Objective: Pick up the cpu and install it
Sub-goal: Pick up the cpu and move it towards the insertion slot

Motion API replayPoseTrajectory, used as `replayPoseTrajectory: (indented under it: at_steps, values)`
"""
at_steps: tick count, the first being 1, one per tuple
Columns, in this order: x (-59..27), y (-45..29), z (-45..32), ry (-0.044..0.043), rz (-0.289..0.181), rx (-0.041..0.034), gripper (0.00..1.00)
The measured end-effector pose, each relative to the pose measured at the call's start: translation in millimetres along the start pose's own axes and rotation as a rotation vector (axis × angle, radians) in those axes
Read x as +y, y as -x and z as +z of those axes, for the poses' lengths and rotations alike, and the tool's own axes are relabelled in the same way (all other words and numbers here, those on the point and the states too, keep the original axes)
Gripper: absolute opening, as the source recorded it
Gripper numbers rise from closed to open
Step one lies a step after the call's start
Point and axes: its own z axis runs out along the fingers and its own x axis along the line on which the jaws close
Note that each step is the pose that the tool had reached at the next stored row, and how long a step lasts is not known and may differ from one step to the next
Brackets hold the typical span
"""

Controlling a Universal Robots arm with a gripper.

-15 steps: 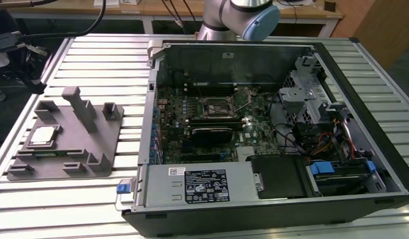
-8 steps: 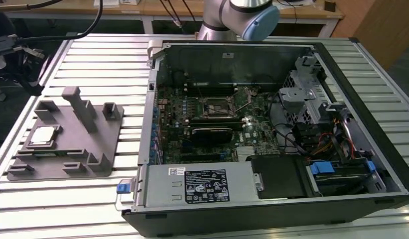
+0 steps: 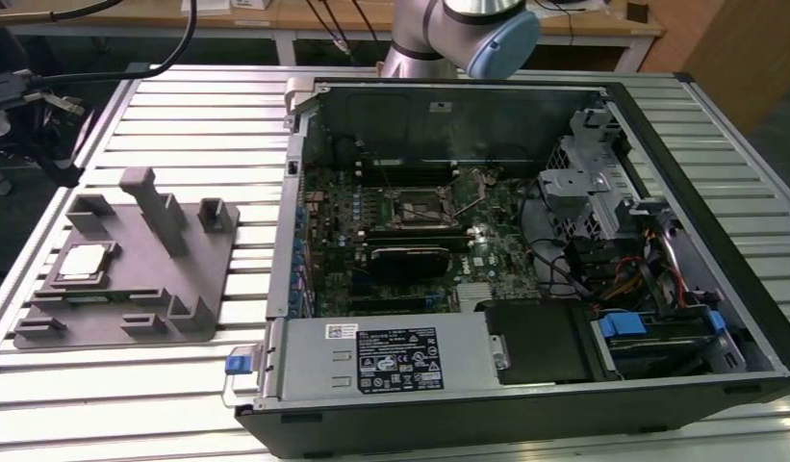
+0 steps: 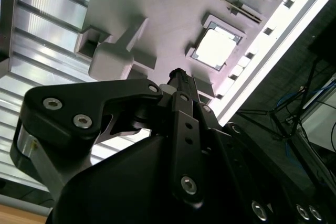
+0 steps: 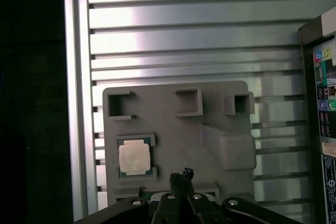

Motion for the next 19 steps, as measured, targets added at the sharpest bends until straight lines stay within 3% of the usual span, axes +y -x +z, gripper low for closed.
replayPoseTrajectory:
  at_steps: [19]
  values:
    - [-0.7, -7.0, 3.4, 0.0008, 0.000, 0.0000, 0.11]
